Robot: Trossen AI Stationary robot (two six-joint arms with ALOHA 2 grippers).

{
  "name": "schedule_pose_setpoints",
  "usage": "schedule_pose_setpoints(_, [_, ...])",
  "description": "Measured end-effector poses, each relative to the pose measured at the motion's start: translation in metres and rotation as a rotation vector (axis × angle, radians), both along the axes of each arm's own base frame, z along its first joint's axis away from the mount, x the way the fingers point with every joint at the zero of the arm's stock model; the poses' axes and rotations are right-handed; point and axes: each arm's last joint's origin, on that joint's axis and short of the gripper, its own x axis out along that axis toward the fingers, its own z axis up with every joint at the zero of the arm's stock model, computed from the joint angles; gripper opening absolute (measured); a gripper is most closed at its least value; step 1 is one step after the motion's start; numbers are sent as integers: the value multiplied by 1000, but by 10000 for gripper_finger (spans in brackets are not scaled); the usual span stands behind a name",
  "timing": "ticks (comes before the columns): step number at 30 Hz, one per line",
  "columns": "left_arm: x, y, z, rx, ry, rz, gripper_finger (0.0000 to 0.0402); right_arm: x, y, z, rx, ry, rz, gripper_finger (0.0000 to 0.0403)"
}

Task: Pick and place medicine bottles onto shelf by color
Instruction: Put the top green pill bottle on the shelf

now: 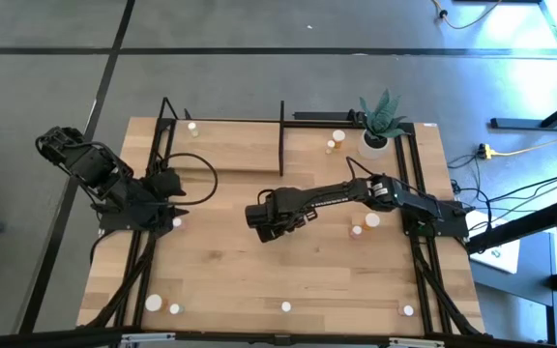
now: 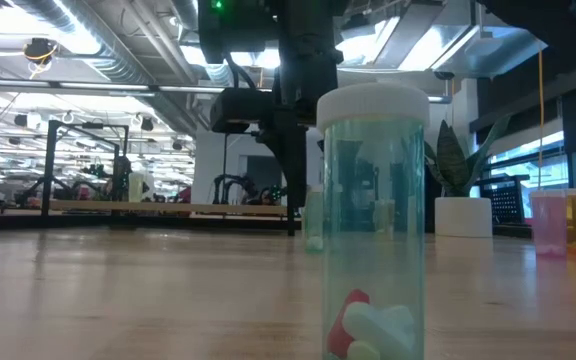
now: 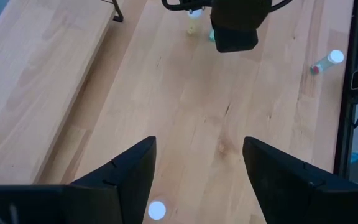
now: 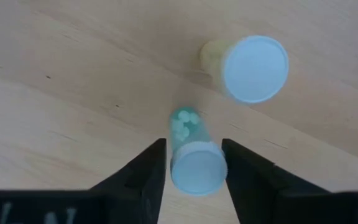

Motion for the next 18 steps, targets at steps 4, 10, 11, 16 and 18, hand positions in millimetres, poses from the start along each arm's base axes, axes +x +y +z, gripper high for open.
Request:
schedule_pose_setpoints(4, [0, 0, 0, 0, 0, 0, 234, 0, 0, 0, 1, -1, 23, 144])
schedule_pose_setpoints(10, [0, 0, 0, 1, 0, -1, 234, 1, 1, 0, 3, -7, 73, 127])
schedule_pose_setpoints(11, [0, 0, 0, 1, 0, -1, 234, 1, 1, 0, 4, -10, 81, 125])
schedule_pose_setpoints(16, [0, 0, 0, 1, 0, -1, 234, 1, 1, 0, 6, -15, 112, 124])
schedule_pose_setpoints(18, [0, 0, 0, 1, 0, -1, 234, 1, 2, 0, 25, -14, 137, 124])
